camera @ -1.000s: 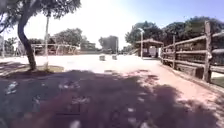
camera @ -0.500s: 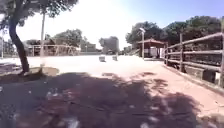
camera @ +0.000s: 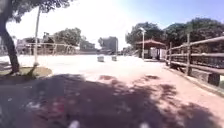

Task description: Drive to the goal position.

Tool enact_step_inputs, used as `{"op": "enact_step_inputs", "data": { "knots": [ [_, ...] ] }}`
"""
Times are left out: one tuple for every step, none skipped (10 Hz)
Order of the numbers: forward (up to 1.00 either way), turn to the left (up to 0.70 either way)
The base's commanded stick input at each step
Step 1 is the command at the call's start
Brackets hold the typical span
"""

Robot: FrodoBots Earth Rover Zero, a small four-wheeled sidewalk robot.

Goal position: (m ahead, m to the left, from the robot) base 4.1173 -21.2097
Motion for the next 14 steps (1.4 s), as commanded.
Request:
{"op": "enact_step_inputs", "data": {
  "knots": [
    [0.85,0.00],
    [0.85,0.00],
    [0.85,0.00],
    [0.85,0.00],
    [0.85,0.00],
    [0.85,0.00],
    [0.85,0.00],
    [0.85,0.00],
    [0.85,-0.03],
    [0.85,-0.34],
    [0.85,-0.34],
    [0.85,-0.34],
    [0.85,-0.34],
    [0.85,-0.17]
  ]
}}
